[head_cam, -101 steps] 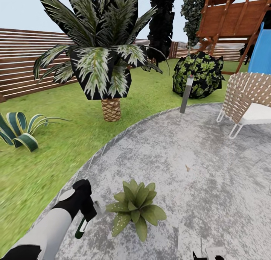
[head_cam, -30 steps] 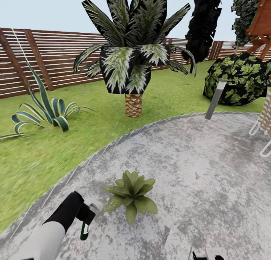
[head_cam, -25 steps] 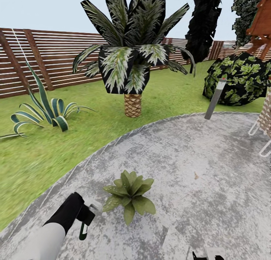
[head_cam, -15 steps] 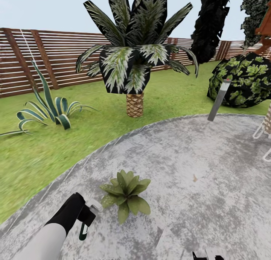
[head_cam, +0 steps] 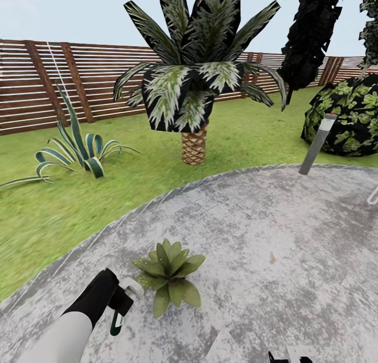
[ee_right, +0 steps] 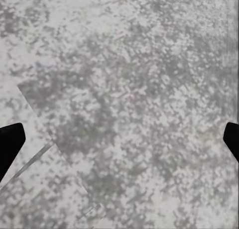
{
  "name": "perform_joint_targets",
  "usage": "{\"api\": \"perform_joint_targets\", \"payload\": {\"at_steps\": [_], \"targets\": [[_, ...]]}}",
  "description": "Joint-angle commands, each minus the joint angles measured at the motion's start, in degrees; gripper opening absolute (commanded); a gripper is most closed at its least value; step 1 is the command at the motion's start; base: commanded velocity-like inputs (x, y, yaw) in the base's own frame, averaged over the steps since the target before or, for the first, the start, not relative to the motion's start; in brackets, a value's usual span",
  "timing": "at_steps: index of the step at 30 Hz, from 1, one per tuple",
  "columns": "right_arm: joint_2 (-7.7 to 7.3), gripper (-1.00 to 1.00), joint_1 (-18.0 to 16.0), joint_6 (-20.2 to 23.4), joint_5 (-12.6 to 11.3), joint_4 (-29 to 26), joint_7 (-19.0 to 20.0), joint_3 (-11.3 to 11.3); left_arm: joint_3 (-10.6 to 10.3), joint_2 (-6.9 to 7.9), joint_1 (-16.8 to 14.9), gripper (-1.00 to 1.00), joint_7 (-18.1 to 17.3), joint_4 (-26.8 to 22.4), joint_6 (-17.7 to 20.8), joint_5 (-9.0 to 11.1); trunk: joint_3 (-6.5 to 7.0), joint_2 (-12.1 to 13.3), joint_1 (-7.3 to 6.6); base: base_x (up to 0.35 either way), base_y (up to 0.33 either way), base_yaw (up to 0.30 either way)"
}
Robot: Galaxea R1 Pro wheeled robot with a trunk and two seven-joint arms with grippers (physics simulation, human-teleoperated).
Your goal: Pick up the pesticide atomizer in the garden and spray insectifuge to fully cover both potted plants in the garden.
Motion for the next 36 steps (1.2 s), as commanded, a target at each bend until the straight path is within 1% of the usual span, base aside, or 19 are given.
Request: {"api": "perform_joint_targets", "payload": {"at_steps": [1,4,12,15,20,23,36], "targets": [[-0.02,1.0,0.0,-0.1,-0.5,0.0,-0.2,0.5,0.2,-0.05,0.0,-1.0,-0.4,-0.1,0.2,-0.3,-0.05,0.0,-0.01,0.008,-0.263,0.218],[-0.02,1.0,0.0,-0.1,-0.5,0.0,-0.2,0.5,0.3,-0.05,0.0,-1.0,-0.4,-0.1,0.2,-0.3,-0.05,0.0,-0.01,0.003,-0.182,0.252],[-0.02,1.0,0.0,-0.1,-0.4,0.0,-0.1,0.5,0.2,0.0,0.0,-1.0,-0.4,0.3,0.3,-0.3,-0.05,0.0,-0.01,0.0,-0.015,0.273],[-0.02,1.0,0.0,-0.1,-0.5,0.0,-0.1,0.5,0.2,0.03,0.0,-1.0,-0.4,0.2,0.3,-0.4,-0.05,0.0,-0.01,0.018,-0.056,0.104],[-0.02,1.0,0.0,-0.1,-0.4,0.0,-0.1,0.5,0.2,-0.01,0.0,-1.0,-0.4,0.3,0.3,-0.4,-0.05,0.0,-0.01,0.088,-0.227,0.011],[-0.02,1.0,0.0,-0.1,-0.4,0.0,-0.2,0.5,0.2,0.03,0.0,-1.0,-0.4,0.3,0.3,-0.4,-0.05,0.0,-0.01,0.101,-0.257,0.129],[-0.02,1.0,0.0,-0.1,-0.4,0.0,-0.2,0.5,0.1,0.14,0.0,-1.0,-0.4,0.2,0.3,-0.5,-0.05,0.0,-0.01,0.024,-0.27,0.272]]}}
